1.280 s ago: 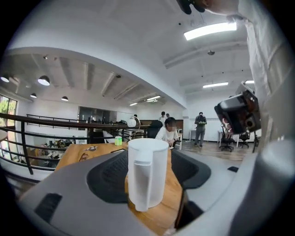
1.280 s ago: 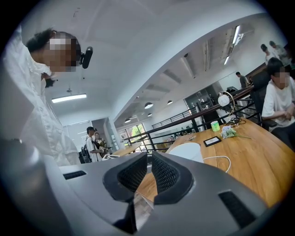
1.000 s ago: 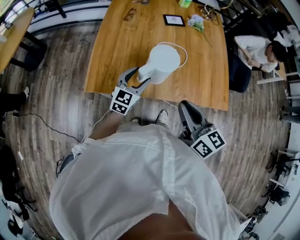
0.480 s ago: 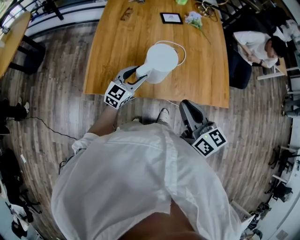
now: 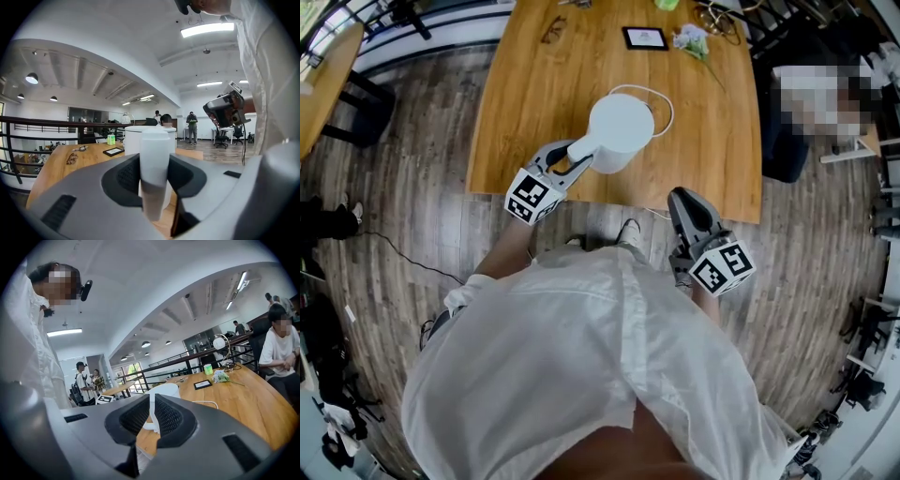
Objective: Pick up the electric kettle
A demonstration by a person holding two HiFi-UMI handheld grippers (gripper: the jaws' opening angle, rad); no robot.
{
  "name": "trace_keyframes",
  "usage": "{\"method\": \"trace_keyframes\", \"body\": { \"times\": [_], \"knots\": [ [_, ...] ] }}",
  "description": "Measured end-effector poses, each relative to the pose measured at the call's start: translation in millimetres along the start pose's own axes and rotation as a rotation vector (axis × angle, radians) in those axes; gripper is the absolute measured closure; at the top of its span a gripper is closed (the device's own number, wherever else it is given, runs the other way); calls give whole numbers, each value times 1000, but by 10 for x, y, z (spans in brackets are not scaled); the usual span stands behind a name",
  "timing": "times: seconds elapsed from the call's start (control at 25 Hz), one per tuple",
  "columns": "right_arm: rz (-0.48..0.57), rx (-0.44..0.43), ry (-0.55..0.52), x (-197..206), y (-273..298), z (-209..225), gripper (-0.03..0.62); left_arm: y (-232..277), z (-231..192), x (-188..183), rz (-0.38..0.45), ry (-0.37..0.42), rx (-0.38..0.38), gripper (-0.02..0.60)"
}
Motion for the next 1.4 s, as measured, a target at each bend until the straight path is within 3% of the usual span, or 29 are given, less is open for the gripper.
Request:
{"method": "trace_keyframes", "body": {
  "times": [0.2,0.52,0.56,0.76,0.84,1.4],
  "knots": [
    [-36,-74,-72,59,221,342,576,25,9,1,-12,-7,-7,442],
    [-158,-249,-246,302,677,412,567,-13,2,-21,-40,-38,-31,442],
    [-175,-264,-273,341,720,431,537,-8,2,-22,-41,-42,-36,442],
    [-258,-305,-306,569,902,588,186,11,20,-16,-58,-59,-61,441],
    [-266,-313,-300,603,971,665,111,24,6,-20,-67,-61,-67,441],
    [-262,-402,-328,584,1608,980,58,34,-2,-17,-133,-67,-113,441]
  ]
}}
Point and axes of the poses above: the fingertips, and each gripper's own axes: y forward along the fingers, z to its right, x out of its underside, the point moved 3 cm from there along -y, backward along the fingers, and after that the axes turned 9 degrees about y, right-handed, at the moved point
